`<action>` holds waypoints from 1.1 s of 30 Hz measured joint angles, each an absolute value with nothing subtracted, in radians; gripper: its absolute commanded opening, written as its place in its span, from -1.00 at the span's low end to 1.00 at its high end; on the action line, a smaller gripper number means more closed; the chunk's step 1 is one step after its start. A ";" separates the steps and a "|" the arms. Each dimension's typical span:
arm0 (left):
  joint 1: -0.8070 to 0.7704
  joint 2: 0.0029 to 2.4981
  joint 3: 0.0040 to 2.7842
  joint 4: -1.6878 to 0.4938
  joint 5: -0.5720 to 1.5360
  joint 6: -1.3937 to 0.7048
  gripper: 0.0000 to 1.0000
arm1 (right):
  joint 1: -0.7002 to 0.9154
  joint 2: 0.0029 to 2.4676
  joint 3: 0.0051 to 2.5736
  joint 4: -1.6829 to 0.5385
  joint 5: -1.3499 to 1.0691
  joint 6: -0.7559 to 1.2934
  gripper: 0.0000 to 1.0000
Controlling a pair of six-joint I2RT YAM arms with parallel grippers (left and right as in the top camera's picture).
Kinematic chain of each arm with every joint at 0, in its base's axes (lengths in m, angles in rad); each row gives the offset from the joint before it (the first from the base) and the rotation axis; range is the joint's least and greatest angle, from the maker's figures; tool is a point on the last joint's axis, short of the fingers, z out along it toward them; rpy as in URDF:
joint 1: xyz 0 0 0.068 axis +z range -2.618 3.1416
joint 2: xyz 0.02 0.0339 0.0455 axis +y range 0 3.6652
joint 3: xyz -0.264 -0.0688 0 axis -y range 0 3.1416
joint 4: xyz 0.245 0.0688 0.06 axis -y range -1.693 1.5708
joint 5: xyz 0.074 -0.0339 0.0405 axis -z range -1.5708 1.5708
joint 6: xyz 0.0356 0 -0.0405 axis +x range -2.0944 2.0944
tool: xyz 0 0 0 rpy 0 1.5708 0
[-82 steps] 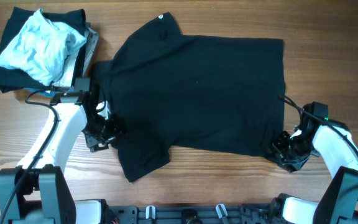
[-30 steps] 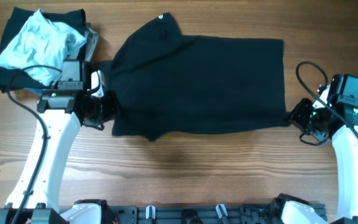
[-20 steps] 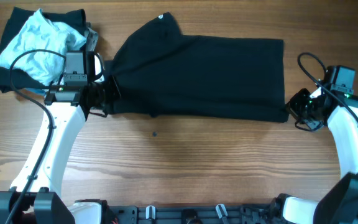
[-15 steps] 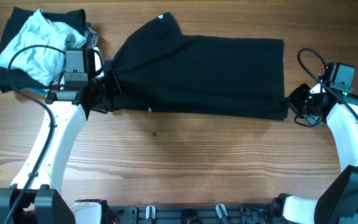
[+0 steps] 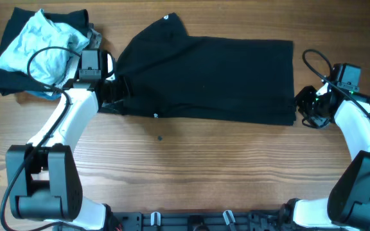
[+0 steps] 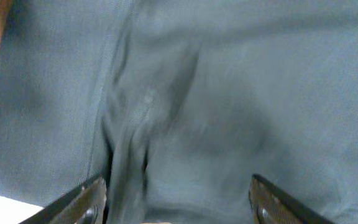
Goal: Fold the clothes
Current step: 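Lift the hem and fold it upward toward the collar with both grippers, then lower the folded hem onto the shirt and release both grippers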
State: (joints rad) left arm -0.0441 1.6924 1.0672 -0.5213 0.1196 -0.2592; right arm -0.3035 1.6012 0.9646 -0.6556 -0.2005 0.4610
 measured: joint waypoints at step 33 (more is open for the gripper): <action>0.027 1.626 0.903 -0.784 0.072 -0.339 0.02 | -0.324 1.576 0.763 -0.685 -0.245 0.384 0.18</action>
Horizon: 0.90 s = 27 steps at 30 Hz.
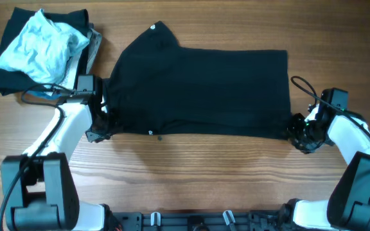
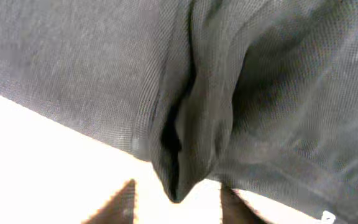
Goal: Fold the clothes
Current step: 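Lower the folded hem onto the shirt and release both grippers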
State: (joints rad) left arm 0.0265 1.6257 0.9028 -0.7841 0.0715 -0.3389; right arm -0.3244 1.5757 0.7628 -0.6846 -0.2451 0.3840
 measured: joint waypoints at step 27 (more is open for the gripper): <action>0.027 1.501 0.967 -0.814 0.072 -0.312 0.15 | -0.323 1.593 0.811 -0.579 -0.341 0.290 -0.91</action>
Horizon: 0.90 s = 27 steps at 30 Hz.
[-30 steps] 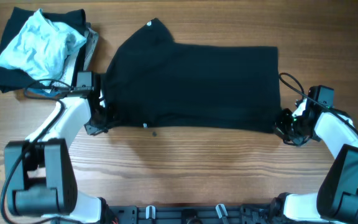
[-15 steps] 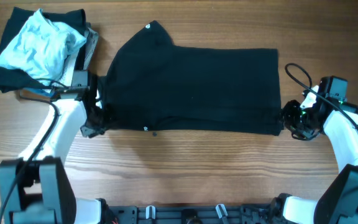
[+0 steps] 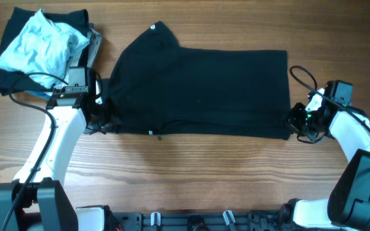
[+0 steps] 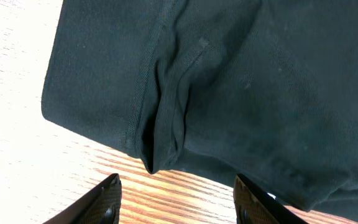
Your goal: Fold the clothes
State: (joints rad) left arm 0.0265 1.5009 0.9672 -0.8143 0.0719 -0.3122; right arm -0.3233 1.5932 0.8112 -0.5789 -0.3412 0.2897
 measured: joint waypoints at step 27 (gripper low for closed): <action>0.020 1.501 0.967 -0.789 0.260 -0.157 0.33 | -0.323 1.537 0.807 -0.355 -0.398 0.451 0.15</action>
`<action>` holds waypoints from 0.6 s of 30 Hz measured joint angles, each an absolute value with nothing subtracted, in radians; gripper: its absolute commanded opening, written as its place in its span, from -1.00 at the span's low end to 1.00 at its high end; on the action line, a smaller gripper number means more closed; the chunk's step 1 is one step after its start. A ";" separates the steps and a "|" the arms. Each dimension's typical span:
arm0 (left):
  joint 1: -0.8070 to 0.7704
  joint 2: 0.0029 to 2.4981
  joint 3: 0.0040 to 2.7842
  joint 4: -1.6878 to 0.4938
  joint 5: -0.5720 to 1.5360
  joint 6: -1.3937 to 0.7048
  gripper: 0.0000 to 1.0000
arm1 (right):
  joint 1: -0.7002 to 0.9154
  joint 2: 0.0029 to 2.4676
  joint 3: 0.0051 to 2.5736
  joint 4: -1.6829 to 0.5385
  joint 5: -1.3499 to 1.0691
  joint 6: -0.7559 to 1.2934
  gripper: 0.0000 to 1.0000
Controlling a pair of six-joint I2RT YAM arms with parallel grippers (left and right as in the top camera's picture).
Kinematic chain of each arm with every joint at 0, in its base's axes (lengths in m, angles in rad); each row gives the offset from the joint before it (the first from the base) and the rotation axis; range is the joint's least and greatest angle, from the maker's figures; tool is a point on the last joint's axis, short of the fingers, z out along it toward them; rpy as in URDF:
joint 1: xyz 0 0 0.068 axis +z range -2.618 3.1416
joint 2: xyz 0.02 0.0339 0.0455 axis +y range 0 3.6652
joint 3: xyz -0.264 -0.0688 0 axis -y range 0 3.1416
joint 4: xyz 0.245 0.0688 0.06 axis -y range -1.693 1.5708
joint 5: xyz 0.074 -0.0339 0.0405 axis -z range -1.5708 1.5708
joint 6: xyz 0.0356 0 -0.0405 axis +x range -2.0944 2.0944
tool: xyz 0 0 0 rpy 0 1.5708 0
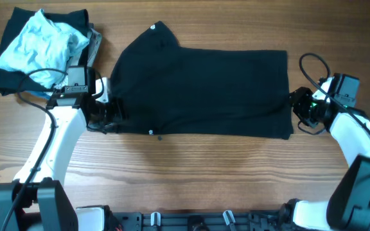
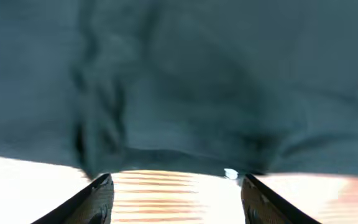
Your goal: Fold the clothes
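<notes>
A black garment [image 1: 201,86] lies spread flat on the wooden table [image 1: 191,179], with a small white button [image 1: 151,133] at its near edge. My left gripper [image 1: 111,114] sits at the garment's near left corner. In the left wrist view it [image 2: 176,186] is open, with bare wood between the fingers and the wrinkled cloth edge [image 2: 98,140] just ahead. My right gripper [image 1: 299,110] is at the garment's right edge; its jaws are too small to read.
A pile of clothes, a crumpled light blue piece [image 1: 40,42] on a folded black one [image 1: 8,80], sits at the far left corner, close behind my left arm. Cables loop over both wrists.
My left gripper has shifted a little right and closer to the cloth's near left edge, still open. My right gripper has moved slightly away from the near edge along the garment's right side.
At first the garment lay skewed, with my left gripper over its left end and my right at its near right corner. Then it lay farther left and squarer, a fold of cloth between my left fingers. Later my left gripper stood open off the cloth, as now.
</notes>
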State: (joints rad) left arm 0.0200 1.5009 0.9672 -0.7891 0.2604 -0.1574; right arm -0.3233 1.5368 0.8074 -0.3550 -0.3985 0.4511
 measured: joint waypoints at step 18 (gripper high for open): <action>-0.248 1.705 0.967 -0.656 0.335 -0.041 -0.44 | -0.321 1.389 0.807 -0.471 -0.457 0.413 0.23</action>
State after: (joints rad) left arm -0.2478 1.7054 0.9672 -0.6556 0.3347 -0.0406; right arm -0.3214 1.3891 0.8074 -0.4713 -0.4568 0.4129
